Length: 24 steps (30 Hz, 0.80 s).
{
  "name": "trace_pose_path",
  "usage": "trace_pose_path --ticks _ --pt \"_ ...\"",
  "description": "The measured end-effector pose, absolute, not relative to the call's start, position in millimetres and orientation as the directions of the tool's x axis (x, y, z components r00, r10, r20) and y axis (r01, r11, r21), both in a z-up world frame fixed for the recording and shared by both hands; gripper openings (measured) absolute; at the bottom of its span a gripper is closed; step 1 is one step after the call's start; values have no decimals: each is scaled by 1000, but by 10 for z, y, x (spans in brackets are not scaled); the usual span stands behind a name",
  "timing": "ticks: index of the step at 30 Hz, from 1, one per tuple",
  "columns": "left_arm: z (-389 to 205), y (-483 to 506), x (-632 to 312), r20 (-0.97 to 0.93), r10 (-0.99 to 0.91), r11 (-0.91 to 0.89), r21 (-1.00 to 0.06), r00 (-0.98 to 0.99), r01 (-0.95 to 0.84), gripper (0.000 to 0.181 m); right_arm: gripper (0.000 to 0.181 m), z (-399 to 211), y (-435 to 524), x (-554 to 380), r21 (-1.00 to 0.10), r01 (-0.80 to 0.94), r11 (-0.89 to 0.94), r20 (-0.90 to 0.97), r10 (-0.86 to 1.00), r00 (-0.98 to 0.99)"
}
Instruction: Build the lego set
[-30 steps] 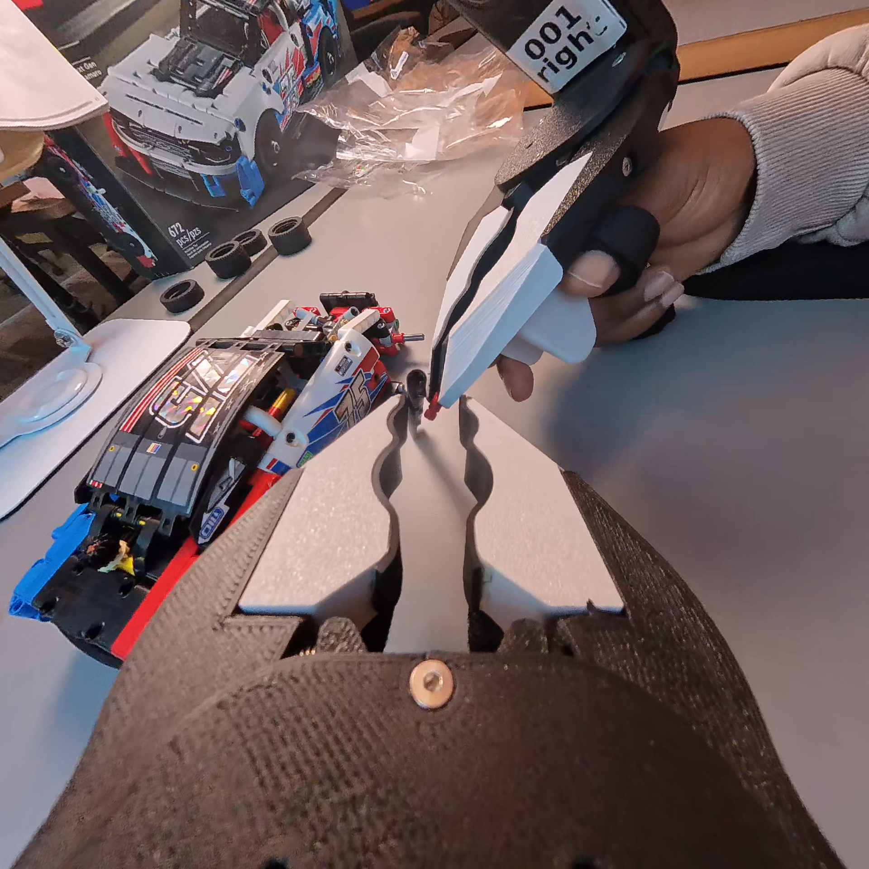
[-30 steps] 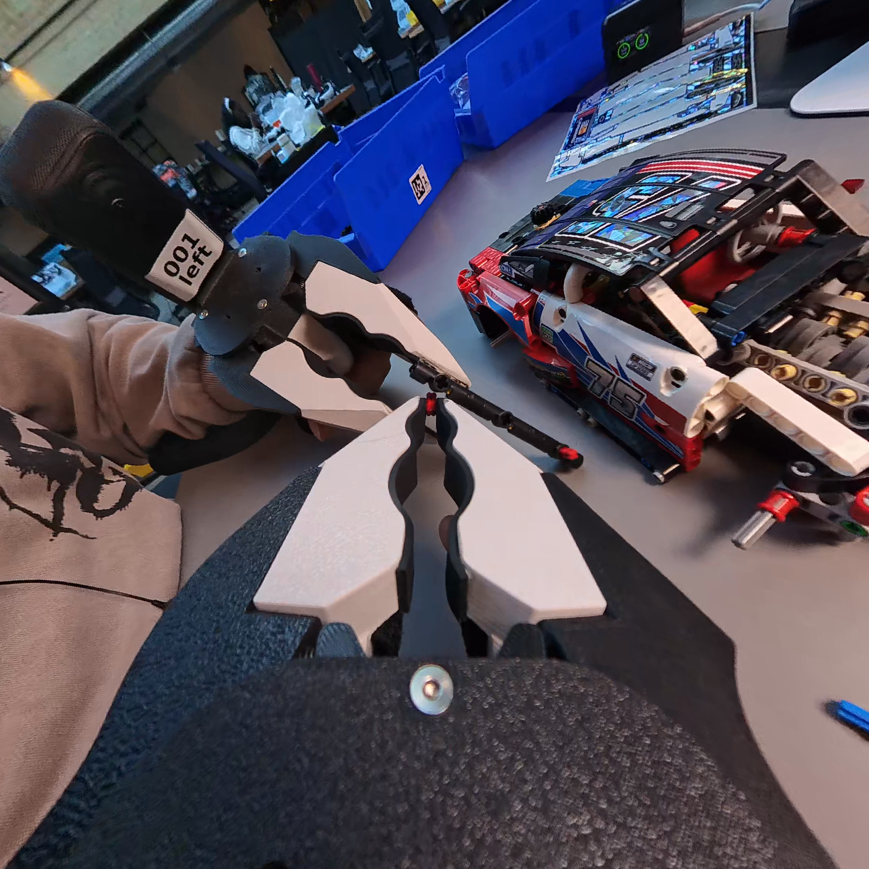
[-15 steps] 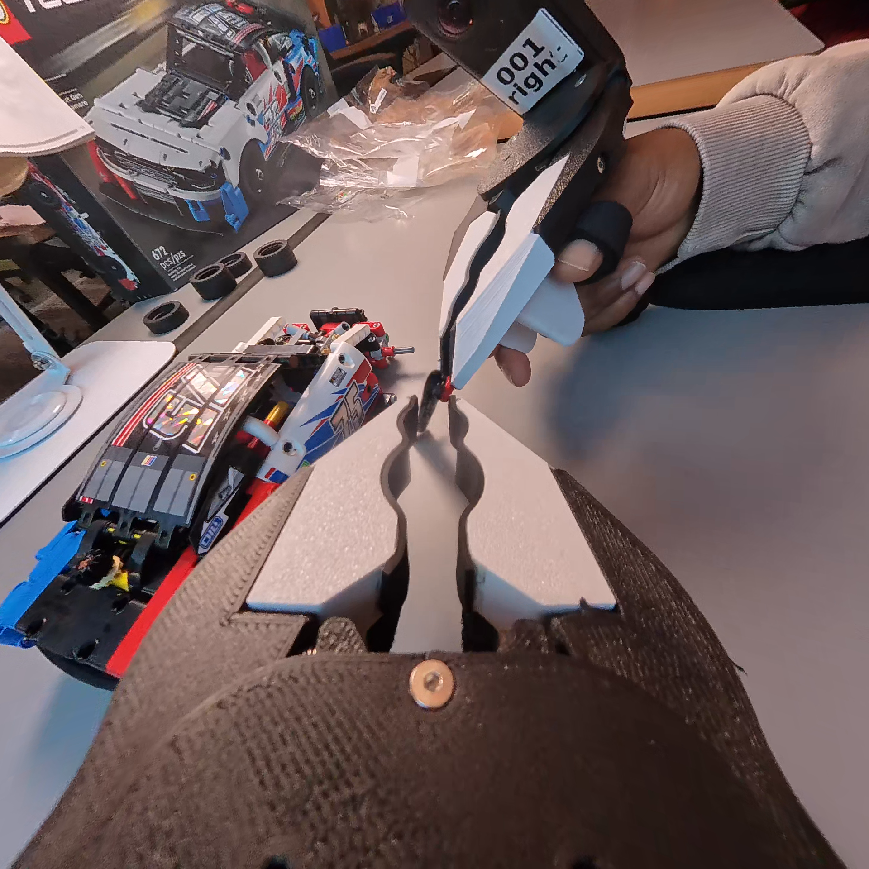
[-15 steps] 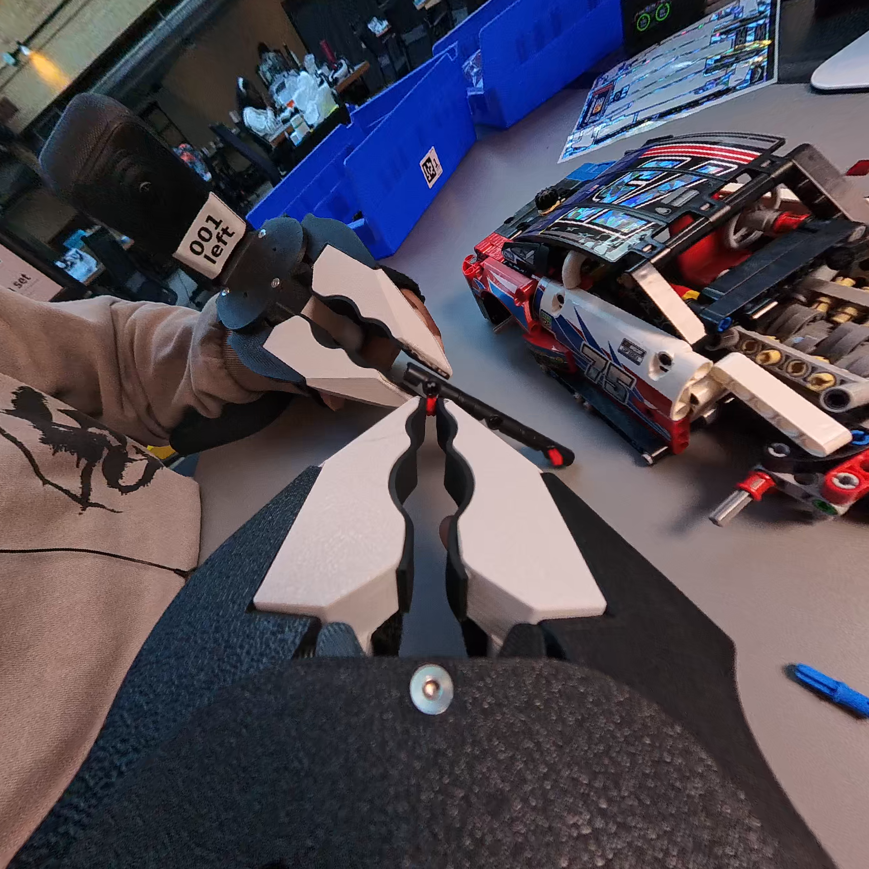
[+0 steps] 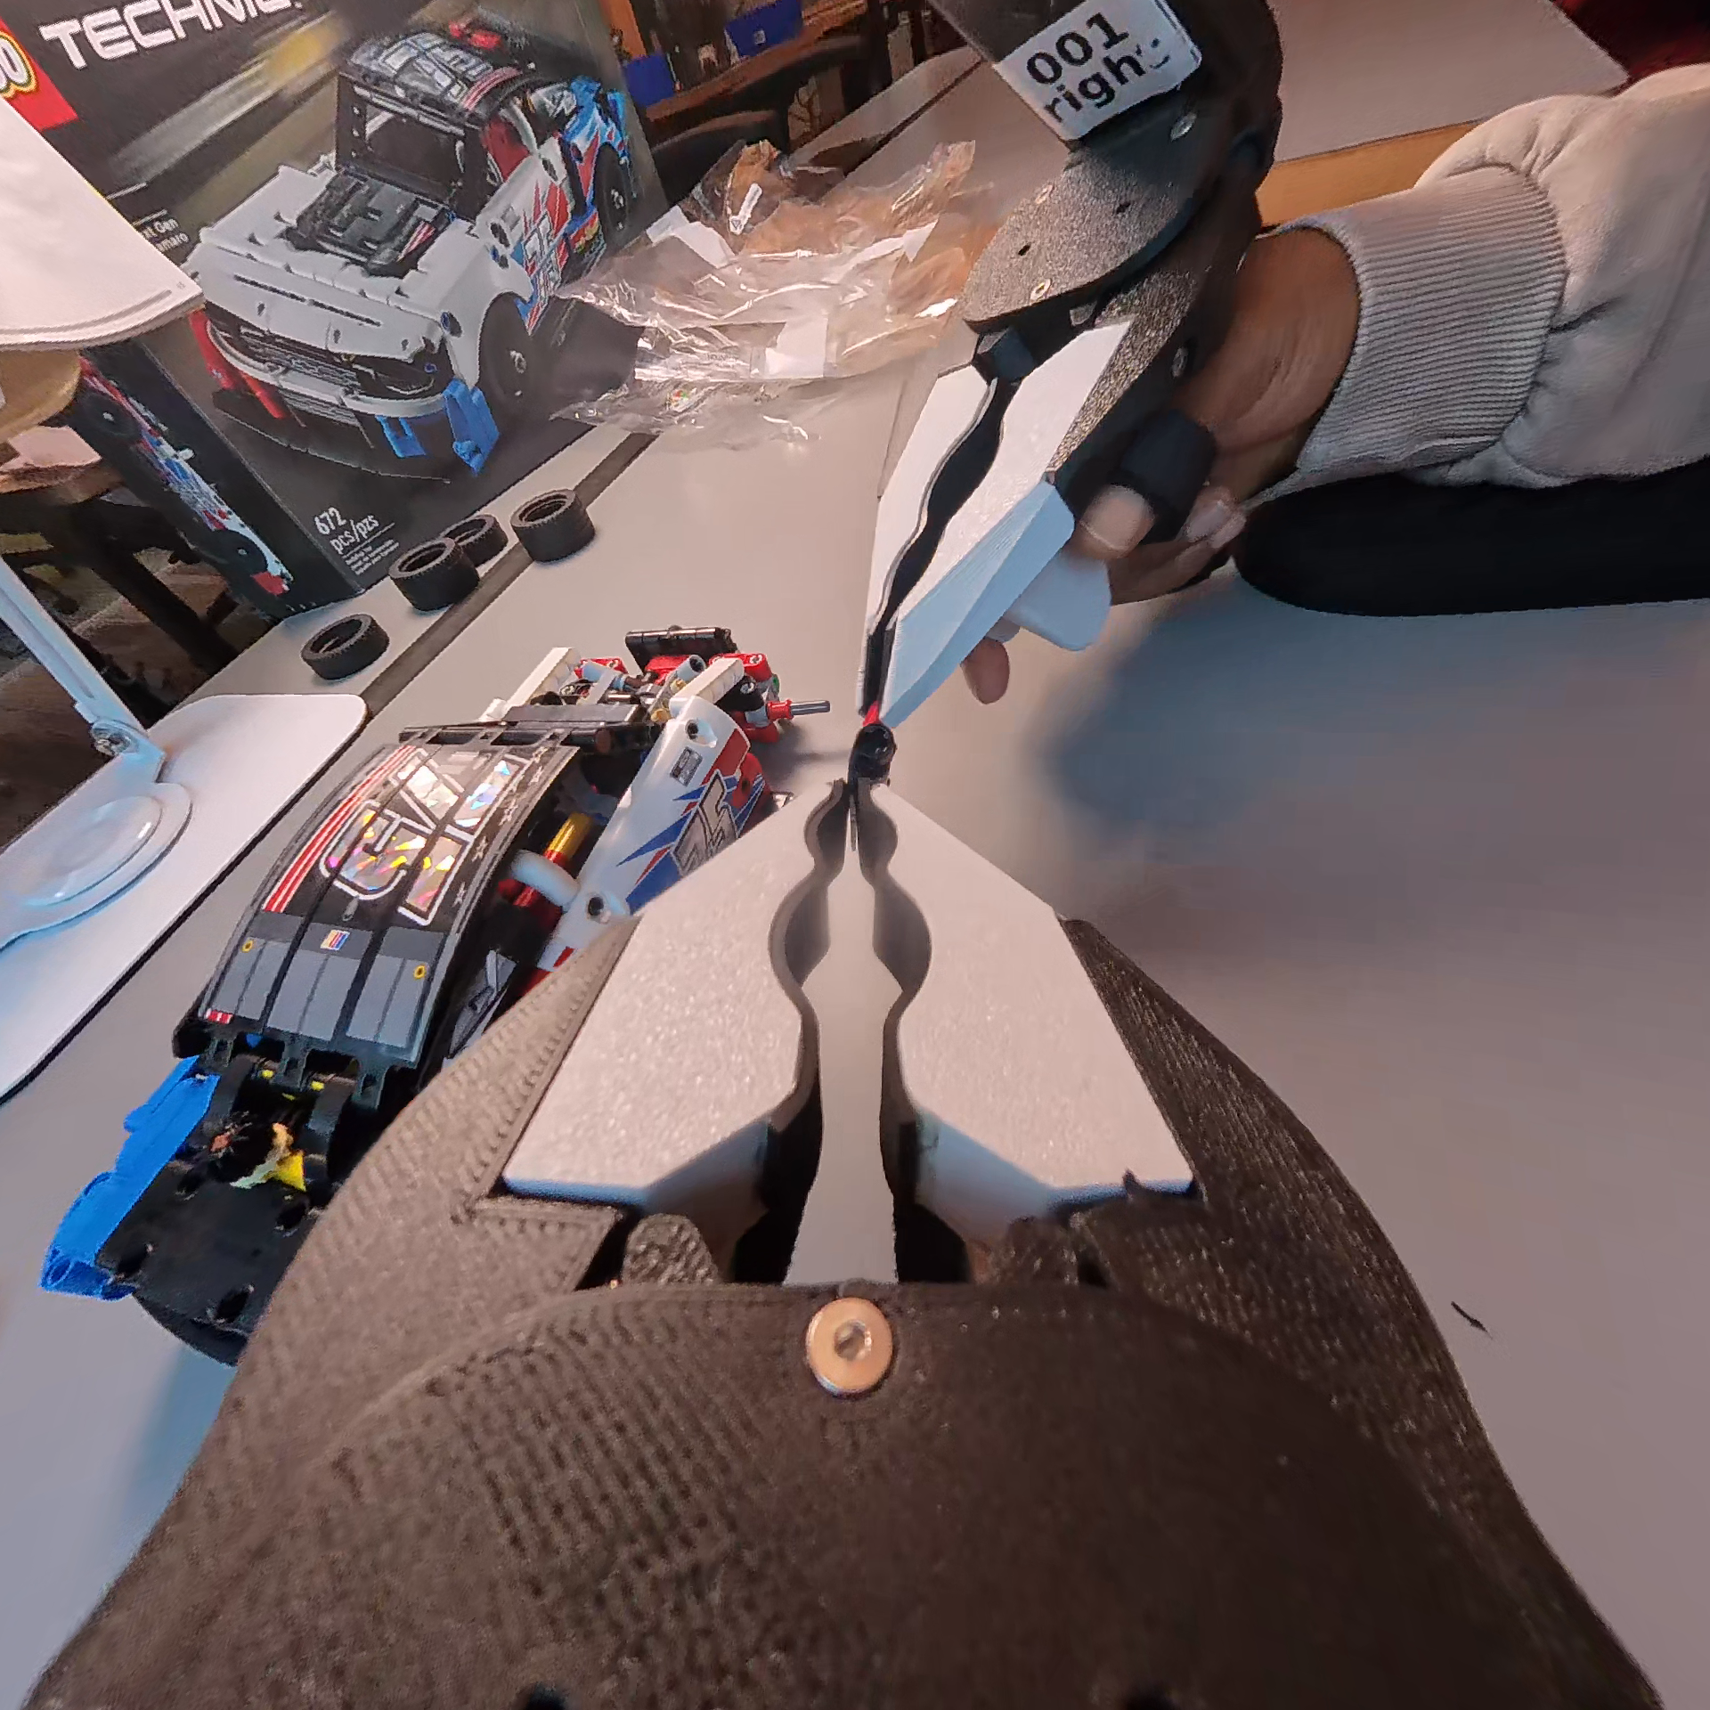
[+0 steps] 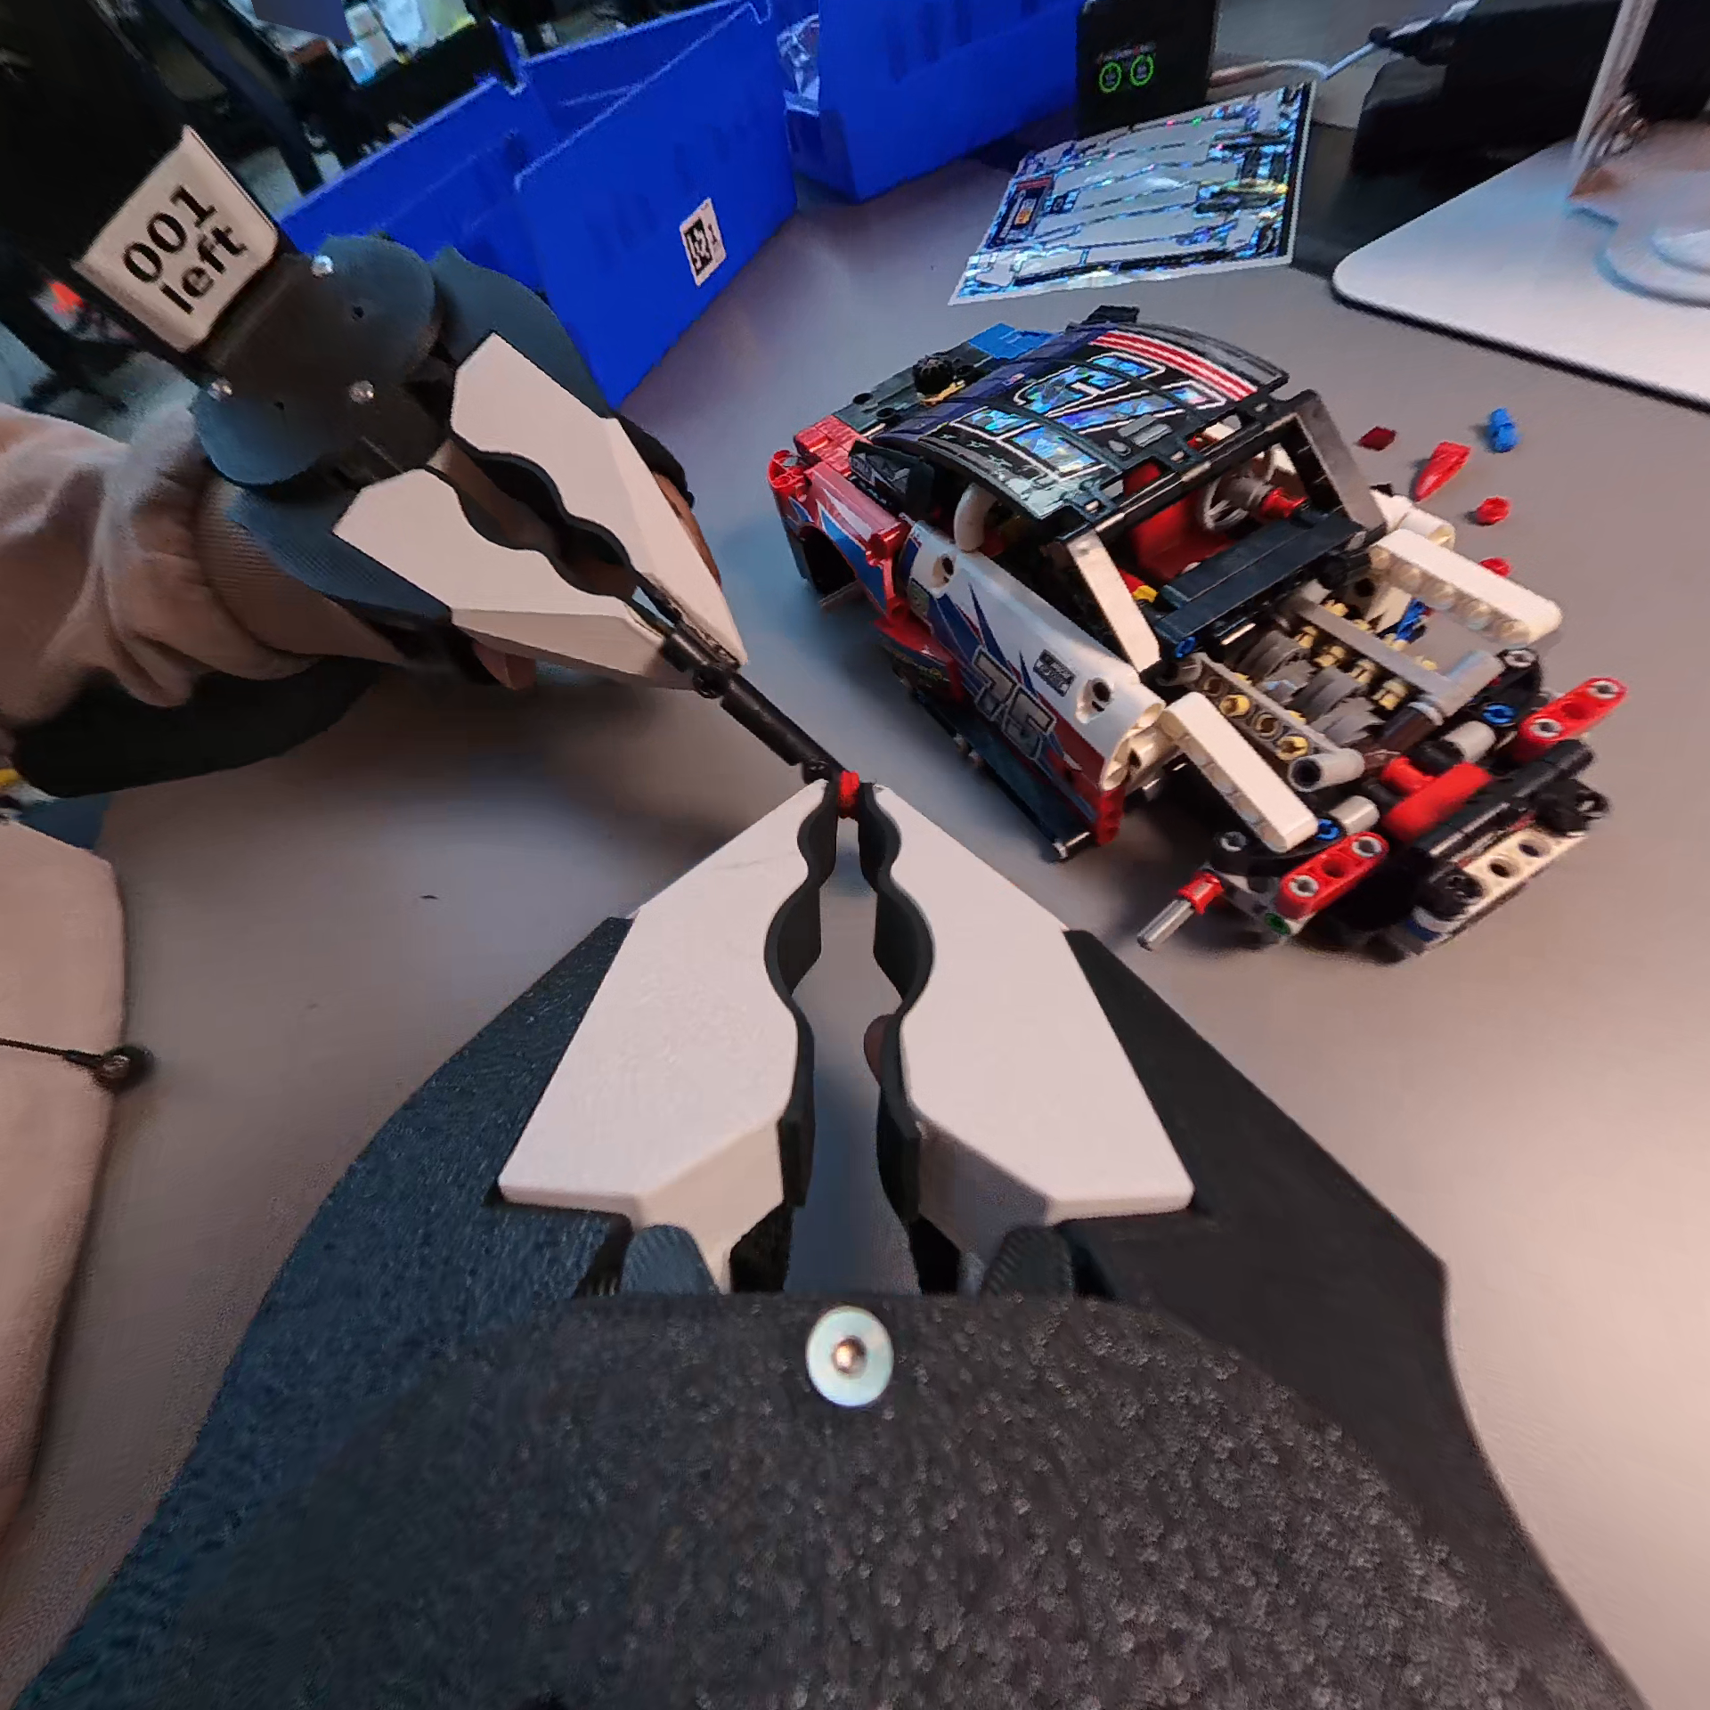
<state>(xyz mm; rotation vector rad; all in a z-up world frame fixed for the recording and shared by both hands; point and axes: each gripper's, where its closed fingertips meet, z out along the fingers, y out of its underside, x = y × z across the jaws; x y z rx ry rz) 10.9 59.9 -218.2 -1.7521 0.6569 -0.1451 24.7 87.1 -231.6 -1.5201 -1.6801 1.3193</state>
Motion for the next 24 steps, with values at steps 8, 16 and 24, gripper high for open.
trace_pose_path --ticks 8,16,24 --pt "-2111 525 300 -140 -556 -141 -956 819 -259 0 1 -2350 628 180 -905 424 38 -102 948 -302" --pt "-2154 507 361 24 -586 -241 -959 810 -147 0 2 -2424 526 202 -886 463 5 -171 926 -336" --pt "-2322 538 355 272 -552 -424 -906 788 15 6 1 -2493 526 200 -846 524 -99 -298 903 -310"
